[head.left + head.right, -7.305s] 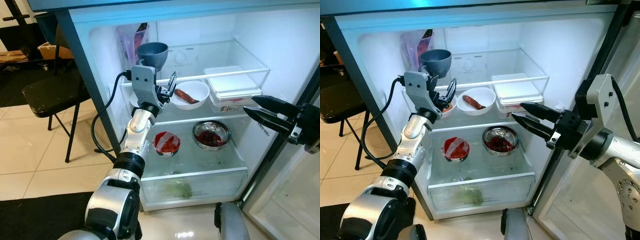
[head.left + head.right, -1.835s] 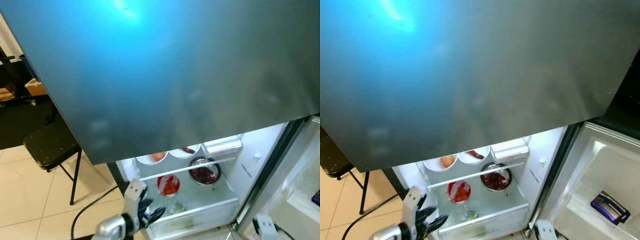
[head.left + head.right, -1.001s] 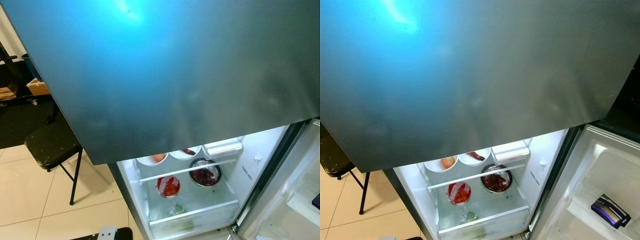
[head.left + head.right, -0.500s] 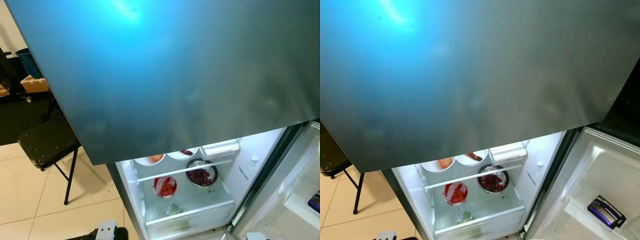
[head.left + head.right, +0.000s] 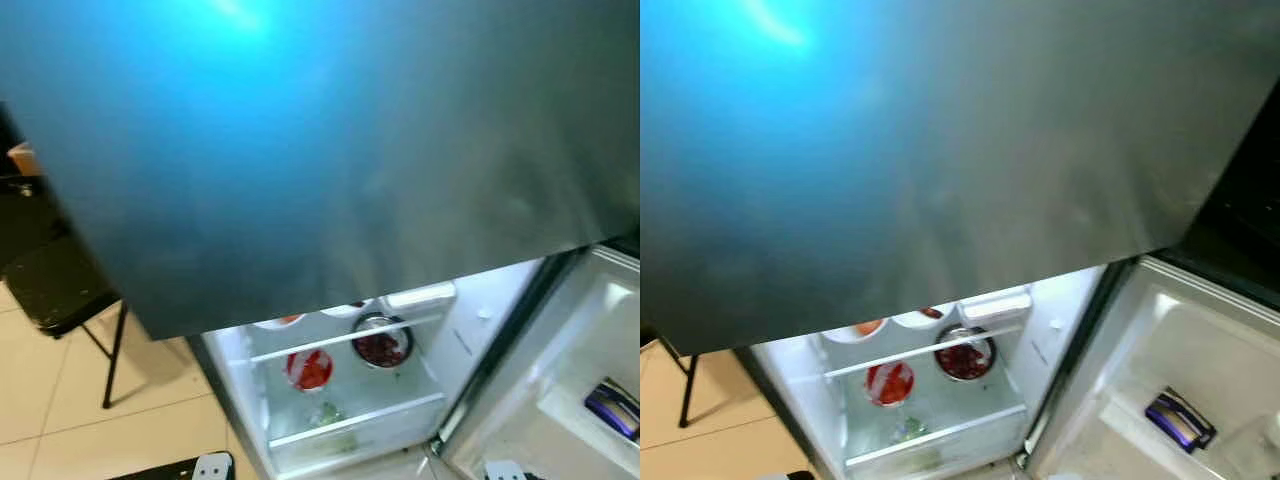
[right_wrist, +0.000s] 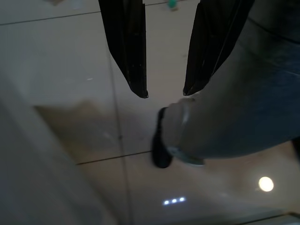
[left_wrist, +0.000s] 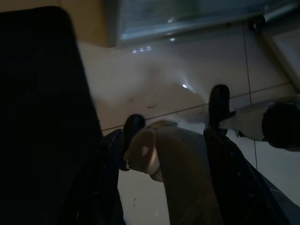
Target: Restocking fridge
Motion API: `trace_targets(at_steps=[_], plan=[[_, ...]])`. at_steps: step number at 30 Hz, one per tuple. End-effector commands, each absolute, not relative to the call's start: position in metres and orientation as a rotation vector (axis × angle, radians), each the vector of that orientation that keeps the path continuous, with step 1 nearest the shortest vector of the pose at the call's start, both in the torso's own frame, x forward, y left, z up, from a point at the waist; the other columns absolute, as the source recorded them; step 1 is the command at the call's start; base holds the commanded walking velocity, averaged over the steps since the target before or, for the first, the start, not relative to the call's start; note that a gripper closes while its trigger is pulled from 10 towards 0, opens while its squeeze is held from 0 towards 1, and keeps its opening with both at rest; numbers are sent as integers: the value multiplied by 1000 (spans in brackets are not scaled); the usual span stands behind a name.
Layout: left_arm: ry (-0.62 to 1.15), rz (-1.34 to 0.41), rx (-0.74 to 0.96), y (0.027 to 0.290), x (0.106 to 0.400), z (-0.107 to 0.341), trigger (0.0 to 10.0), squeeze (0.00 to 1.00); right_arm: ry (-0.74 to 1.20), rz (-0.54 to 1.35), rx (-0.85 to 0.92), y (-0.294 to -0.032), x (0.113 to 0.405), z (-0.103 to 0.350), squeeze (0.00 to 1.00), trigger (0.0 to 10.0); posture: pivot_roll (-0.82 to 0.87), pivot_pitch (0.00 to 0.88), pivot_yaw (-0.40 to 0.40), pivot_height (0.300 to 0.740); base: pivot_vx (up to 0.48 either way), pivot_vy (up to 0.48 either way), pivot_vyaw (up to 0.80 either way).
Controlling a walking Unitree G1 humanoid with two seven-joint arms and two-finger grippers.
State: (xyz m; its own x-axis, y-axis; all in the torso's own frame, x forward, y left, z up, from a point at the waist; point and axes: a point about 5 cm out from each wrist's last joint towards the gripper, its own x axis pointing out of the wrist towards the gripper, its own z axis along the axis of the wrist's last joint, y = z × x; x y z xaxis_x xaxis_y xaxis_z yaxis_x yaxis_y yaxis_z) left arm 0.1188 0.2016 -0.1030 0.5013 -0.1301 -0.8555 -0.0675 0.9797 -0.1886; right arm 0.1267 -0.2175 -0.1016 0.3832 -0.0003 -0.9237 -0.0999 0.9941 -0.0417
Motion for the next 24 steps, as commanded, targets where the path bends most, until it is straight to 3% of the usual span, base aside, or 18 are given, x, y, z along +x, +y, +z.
trace_targets(at_steps=[1,7,17,24], plan=[[1051,-45,-214,197,118,-104,10000,0,1181,66,-100,-218,127,-101,0,10000,1,0,-54,740,0,0,0],[1043,-89,-185,192,127,-102,10000,0,1187,112,-156,-220,131,-100,0,10000,5,0,-61,740,0,0,0],[990,-21,-200,202,145,-95,10000,0,1165,165,-198,-209,141,-99,0,10000,-30,0,-26,740,0,0,0],[1027,-77,-155,195,136,-99,10000,0,1209,127,-202,-217,124,-103,0,10000,-10,0,-8,740,0,0,0]])
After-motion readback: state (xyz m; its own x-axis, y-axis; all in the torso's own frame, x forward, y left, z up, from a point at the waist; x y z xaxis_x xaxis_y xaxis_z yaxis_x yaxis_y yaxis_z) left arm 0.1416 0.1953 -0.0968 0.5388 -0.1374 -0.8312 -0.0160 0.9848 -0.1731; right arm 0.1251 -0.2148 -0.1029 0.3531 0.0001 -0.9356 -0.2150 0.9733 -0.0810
